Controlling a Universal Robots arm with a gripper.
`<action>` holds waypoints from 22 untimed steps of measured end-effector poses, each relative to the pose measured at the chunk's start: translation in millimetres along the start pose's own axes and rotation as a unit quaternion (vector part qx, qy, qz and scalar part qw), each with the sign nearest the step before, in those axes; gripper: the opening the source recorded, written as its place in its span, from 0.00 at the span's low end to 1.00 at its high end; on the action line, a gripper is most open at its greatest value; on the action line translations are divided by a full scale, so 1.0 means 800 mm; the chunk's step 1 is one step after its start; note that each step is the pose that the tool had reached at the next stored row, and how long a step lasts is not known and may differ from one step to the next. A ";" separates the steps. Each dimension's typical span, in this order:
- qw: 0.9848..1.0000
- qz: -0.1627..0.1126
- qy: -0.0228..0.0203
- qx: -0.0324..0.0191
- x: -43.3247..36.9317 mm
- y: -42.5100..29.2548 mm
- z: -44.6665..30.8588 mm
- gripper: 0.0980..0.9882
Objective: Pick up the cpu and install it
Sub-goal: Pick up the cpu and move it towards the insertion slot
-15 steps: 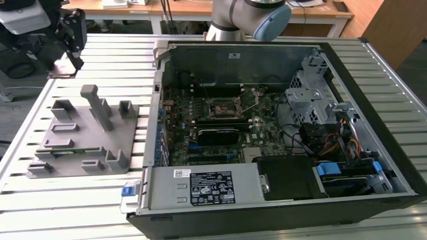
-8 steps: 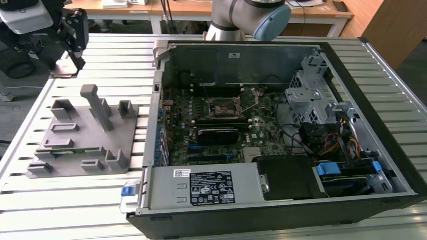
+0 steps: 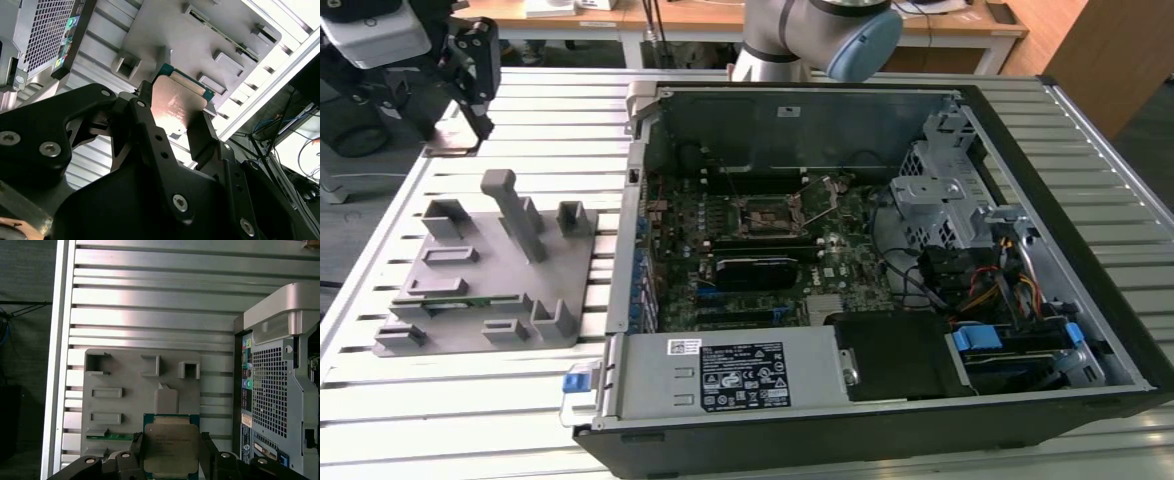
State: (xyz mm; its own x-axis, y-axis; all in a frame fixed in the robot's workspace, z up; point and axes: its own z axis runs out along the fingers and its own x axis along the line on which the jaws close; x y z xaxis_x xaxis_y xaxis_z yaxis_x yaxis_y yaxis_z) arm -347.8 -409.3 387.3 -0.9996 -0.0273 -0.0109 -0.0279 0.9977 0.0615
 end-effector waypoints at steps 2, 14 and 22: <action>1.000 0.000 0.000 0.000 -0.001 0.0000 -0.0001 0.48; 1.000 0.000 0.000 0.000 -0.006 -0.0002 0.0000 0.48; 1.000 0.000 0.000 0.000 -0.013 -0.0004 0.0001 0.48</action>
State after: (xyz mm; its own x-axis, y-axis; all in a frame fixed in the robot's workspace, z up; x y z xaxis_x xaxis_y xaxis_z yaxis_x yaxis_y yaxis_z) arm -337.2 -409.3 387.3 -0.9996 -0.0274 -0.0108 -0.0280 0.9977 0.0615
